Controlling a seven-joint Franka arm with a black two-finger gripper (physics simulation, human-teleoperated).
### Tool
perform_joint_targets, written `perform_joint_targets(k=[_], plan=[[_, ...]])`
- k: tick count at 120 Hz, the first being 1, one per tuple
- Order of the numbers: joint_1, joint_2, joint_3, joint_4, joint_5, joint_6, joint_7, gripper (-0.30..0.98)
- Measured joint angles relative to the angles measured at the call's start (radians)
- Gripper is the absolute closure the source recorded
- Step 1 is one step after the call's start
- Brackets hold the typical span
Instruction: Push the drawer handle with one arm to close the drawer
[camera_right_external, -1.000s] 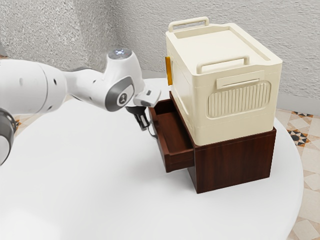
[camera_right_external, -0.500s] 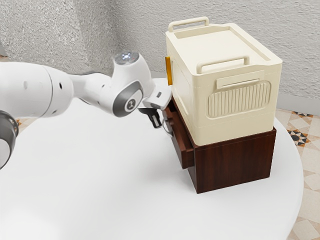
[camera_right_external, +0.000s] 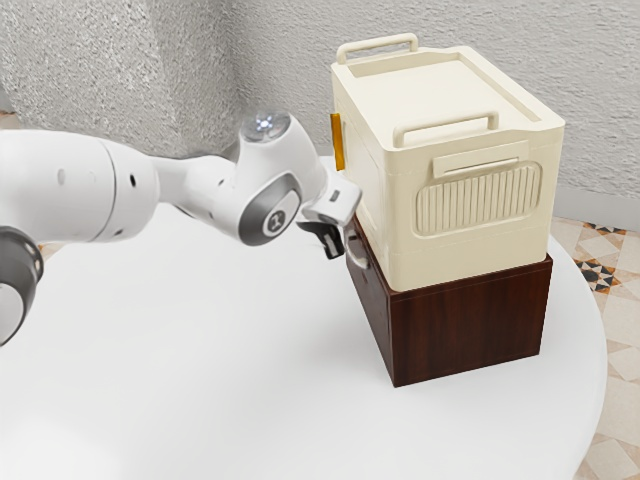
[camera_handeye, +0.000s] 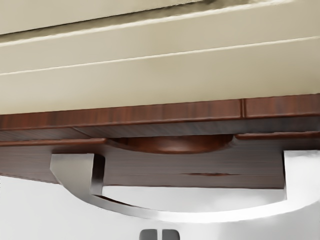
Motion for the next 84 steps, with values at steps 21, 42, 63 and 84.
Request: perform_joint_targets(k=[21,42,63,84], plan=[[-0.004,-0.011,0.003,-0.008,-0.001,-0.011,0.003,0.78],[-0.007,-0.064,0.047,-0.005,-0.004,-0.19,-0.003,0.79],[-0.116,-0.133,0.181,0.031,-0.001,-0.397,-0.031,0.79],[-0.239,-0.164,0.321,0.146,0.007,-0.628,-0.084,0.74]])
